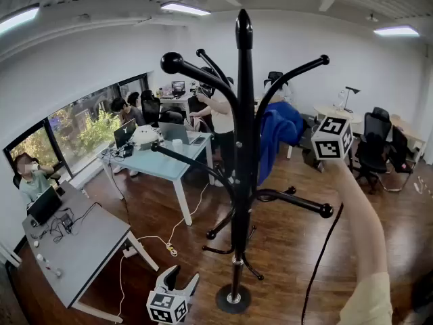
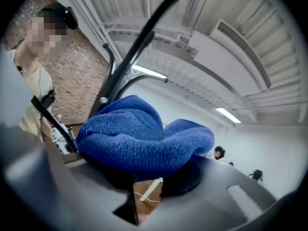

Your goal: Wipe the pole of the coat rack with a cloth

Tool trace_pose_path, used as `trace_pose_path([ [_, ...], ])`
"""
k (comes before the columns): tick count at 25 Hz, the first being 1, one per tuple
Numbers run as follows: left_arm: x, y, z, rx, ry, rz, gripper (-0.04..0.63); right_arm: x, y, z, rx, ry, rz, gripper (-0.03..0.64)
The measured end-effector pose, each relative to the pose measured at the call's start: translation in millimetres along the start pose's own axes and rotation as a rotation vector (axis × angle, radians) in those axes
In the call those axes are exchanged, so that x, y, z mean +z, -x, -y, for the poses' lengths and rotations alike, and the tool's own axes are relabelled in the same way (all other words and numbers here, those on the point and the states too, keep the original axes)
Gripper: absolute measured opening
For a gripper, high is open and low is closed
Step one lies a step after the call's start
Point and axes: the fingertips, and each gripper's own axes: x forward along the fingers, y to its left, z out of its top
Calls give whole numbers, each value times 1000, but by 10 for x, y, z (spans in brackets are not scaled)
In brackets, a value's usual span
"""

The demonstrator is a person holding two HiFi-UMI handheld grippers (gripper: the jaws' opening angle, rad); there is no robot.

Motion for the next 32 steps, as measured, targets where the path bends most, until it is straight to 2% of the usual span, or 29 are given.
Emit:
trace_pose_path([
  [3,0,-5,4,-3,-1,-1,252,-47,154,576,-217,-49,0,77],
  [7,29,-42,27,-22,-4,5,252,-254,372,1069,-458,-141,-45,77],
  [9,62,-71,49,-41,-5,14,252,-340,553,1148,-506,-202,-21,77],
  [12,108,-75,56,-74,2,30,252,-353,949,1014,-533,-265,101,77],
  [15,179,-102,89,-112,10,61,252,-368,1477,690,-560,-255,195,77],
  [19,305,-158,132,-169,1,101,252,-577,2072,-3,-570,-227,277,77],
  [25,583,-319,225,-251,-27,148,250,-911,2307,-1177,-653,-324,340,80],
  [27,645,-364,283,-282,-38,157,252,-1134,2229,-1546,-724,-352,291,81],
  [32,718,-466,386,-337,-82,167,250,-1755,1742,-2312,-927,-345,-13,81],
])
